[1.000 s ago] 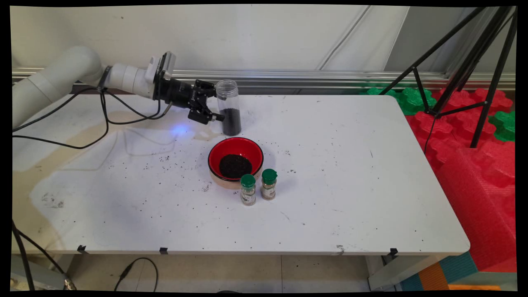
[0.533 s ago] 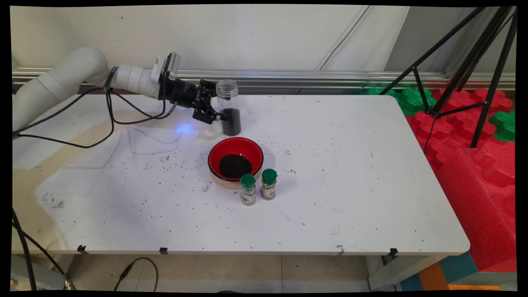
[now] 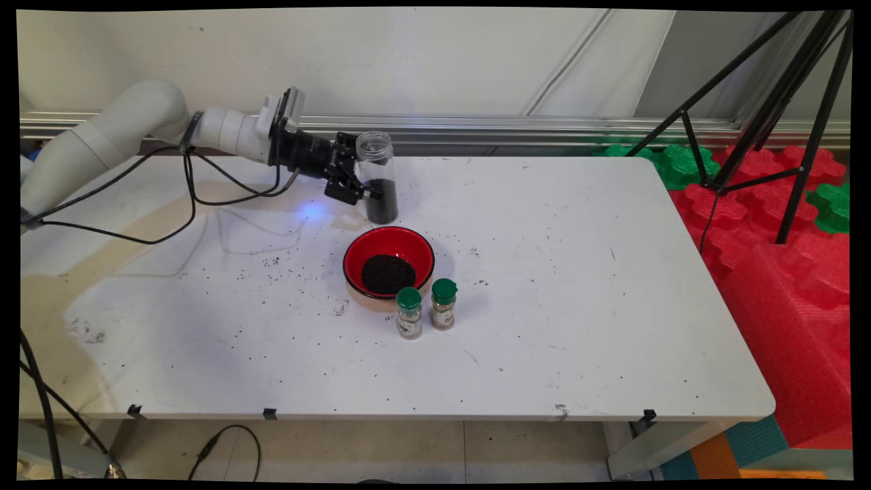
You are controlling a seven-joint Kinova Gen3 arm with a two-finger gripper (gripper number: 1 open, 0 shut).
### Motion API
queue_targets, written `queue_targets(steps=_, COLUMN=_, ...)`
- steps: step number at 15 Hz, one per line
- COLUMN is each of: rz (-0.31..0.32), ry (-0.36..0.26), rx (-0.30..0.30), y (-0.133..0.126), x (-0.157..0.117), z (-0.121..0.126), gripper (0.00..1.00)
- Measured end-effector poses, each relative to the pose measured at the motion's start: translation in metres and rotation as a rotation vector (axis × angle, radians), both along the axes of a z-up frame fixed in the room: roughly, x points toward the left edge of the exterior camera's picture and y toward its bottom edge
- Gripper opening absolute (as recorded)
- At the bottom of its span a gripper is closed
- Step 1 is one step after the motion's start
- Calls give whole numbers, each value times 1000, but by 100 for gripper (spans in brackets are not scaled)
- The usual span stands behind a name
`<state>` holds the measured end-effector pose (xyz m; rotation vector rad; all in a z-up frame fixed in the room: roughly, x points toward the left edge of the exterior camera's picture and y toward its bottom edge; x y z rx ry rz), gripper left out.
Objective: Pick up the black seasoning powder from the table, then pour the black seasoning powder in the red bowl
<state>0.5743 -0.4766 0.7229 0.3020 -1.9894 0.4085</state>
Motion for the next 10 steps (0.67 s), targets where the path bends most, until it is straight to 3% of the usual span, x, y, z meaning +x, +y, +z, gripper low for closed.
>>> queue_targets(steps=5, rz=-4, ry=4, rx=-1, y=-2, x=-3, z=-1, gripper=100)
queue_targets(steps=6, rz=-4, ry=5, rx=-1, y=-2, x=-3, z=-2, gripper=0)
queue_targets(steps=10, rz=-7, ry=9, rx=-1, y=-2, x=-5, z=-3, gripper=0)
